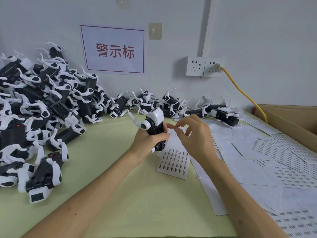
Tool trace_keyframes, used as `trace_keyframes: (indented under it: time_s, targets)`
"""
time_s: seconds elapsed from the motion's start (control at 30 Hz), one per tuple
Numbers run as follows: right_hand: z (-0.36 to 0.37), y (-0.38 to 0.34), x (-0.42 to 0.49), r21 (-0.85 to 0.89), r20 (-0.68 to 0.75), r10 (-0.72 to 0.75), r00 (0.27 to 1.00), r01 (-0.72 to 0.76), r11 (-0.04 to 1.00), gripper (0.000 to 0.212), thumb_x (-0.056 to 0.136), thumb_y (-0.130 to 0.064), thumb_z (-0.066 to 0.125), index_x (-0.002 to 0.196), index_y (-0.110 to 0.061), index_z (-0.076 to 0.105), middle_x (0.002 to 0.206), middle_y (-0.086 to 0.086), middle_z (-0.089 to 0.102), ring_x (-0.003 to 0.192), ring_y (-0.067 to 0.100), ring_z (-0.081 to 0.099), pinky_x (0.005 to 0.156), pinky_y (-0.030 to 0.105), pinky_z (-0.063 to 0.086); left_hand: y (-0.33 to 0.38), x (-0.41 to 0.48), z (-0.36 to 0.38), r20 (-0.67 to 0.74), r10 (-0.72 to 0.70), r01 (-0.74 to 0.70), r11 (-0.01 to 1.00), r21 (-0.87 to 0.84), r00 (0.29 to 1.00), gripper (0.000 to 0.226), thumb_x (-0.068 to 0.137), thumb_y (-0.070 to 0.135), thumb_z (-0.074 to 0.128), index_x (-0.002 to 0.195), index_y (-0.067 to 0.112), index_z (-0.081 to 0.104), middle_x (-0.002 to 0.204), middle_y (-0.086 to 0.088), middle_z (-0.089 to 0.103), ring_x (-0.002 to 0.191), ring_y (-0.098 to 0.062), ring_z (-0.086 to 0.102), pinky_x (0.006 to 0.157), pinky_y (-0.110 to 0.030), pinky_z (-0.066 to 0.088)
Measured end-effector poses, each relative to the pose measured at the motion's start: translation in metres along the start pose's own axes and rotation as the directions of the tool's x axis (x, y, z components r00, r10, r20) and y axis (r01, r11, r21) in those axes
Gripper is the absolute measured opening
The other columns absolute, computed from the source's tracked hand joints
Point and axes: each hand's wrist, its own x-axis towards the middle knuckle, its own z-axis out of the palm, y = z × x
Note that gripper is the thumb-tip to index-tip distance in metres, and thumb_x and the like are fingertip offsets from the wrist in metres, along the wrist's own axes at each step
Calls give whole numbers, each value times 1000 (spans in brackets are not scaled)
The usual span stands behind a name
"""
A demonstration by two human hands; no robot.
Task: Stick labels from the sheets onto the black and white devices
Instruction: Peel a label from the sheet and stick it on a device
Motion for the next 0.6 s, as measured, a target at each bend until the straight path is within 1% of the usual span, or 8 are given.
trace_keyframes:
  time_s: [0.13,0.2,0.27,0.33,0.37,0.4,0.5,0.6]
  targets:
    - [1,-3,1,48,-43,-3,999,5,999,12,89,-12,75,85,-22,70,90,-13,63,64,10,58,62,28,50,2,-1,3,-51,-43,37,992,-118,998,14,72,14,72,80,13,60,110,-2,78,98,-17,70,84,-38,49]
    - [0,-5,2,231,-50,91,995,-77,970,15,89,-14,74,82,-26,69,90,-15,69,65,8,59,61,18,45,3,1,4,-87,-114,88,962,-259,990,18,76,16,79,83,16,62,113,-6,77,103,-21,68,83,-39,49]
    - [-3,-7,5,486,27,231,973,-214,847,10,91,-16,73,85,-24,71,94,-12,73,64,6,60,61,17,45,6,4,1,-58,-212,173,904,-392,975,19,78,27,82,88,18,70,111,-4,77,101,-19,68,77,-30,55]
    - [-11,-5,8,681,180,292,939,-333,652,8,94,-18,71,100,-22,74,105,-7,75,72,10,63,65,23,48,7,6,-3,-10,-325,282,837,-469,946,24,71,43,81,81,22,78,106,1,77,95,-14,69,81,-26,54]
    - [-14,-4,10,725,257,288,923,-381,574,18,93,-22,70,111,-24,72,112,-4,74,79,11,67,69,26,50,6,7,-5,3,-366,317,802,-507,931,24,67,47,82,72,24,78,105,2,77,95,-13,69,86,-28,51]
    - [-16,-4,10,719,309,273,911,-411,560,31,91,-29,69,121,-28,68,118,-4,73,87,12,69,73,26,51,6,8,-7,7,-389,330,772,-543,921,26,63,49,84,64,25,75,105,2,76,96,-14,70,87,-28,50]
    - [-11,-6,7,538,328,237,914,-388,749,70,83,-46,77,145,-37,45,124,-11,70,103,5,70,83,26,49,5,8,-11,5,-430,344,715,-608,903,37,61,54,87,71,25,67,101,1,72,92,-19,66,80,-27,45]
    - [0,-10,0,463,393,215,894,-395,793,94,80,-45,82,155,-38,26,128,-11,66,109,2,67,82,20,48,8,6,-10,43,-442,367,681,-634,896,45,75,64,72,86,21,65,94,-1,67,79,-18,62,73,-27,46]
